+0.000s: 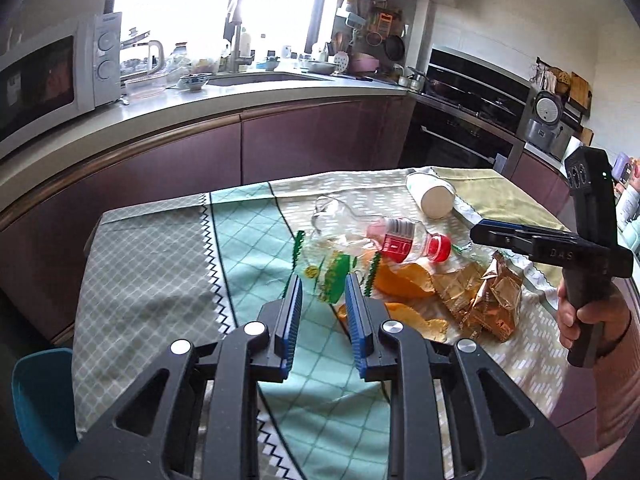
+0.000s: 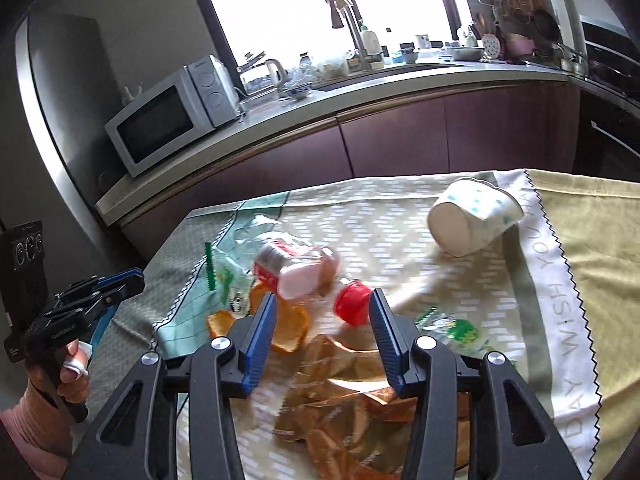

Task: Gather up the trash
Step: 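Return the right gripper to the table toward the white paper cup, then grasp the white paper cup rim with the right gripper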

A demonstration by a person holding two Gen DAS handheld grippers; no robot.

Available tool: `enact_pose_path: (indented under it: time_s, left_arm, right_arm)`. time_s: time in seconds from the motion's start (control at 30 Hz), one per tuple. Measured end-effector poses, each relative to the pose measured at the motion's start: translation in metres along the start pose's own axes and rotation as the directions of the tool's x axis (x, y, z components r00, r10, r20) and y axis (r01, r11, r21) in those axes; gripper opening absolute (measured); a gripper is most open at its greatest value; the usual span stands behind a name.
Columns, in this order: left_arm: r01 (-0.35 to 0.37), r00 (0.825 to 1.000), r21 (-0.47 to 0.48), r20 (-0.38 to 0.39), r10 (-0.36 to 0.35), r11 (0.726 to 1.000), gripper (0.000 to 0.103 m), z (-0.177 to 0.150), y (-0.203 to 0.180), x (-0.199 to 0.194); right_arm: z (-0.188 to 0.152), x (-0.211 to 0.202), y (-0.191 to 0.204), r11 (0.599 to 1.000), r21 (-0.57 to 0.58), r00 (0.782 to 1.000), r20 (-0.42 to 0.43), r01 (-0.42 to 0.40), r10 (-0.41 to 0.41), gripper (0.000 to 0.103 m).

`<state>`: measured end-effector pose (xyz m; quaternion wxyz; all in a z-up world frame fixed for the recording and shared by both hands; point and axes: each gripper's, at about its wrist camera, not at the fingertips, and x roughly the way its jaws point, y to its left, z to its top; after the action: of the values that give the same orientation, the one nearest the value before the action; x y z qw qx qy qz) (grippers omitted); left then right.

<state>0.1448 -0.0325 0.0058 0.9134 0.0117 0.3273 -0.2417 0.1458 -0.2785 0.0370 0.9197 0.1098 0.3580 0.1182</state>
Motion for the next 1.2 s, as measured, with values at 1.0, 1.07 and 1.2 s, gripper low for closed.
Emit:
enact_pose_path:
  time_s: [1.0, 1.07, 1.2]
  left_arm:
    - [-0.057, 0.996, 0.028, -0.071, 0.059, 0.998, 0.028, 0.066, -0.01, 0.089]
    - [-0.059, 0.996, 0.032, -0.066, 0.061, 0.998, 0.029, 0.067, -0.011, 0.09]
    - [-0.056, 0.996, 0.039, -0.061, 0.058, 0.998, 0.032, 0.069, -0.012, 0.091]
  right_arm:
    - [0.085, 0.075, -0.164, 0.985, 0.168, 0.993, -0.095, -0.048, 0.065, 0.057]
    - [0.081, 0.067, -0.152, 0.988, 0.131, 0.991, -0.095, -0.079, 0.091, 0.051]
    - [0.071, 0.051, -0.124, 0.992, 0.041, 0.986, -0.109, -0.119, 0.123, 0.04]
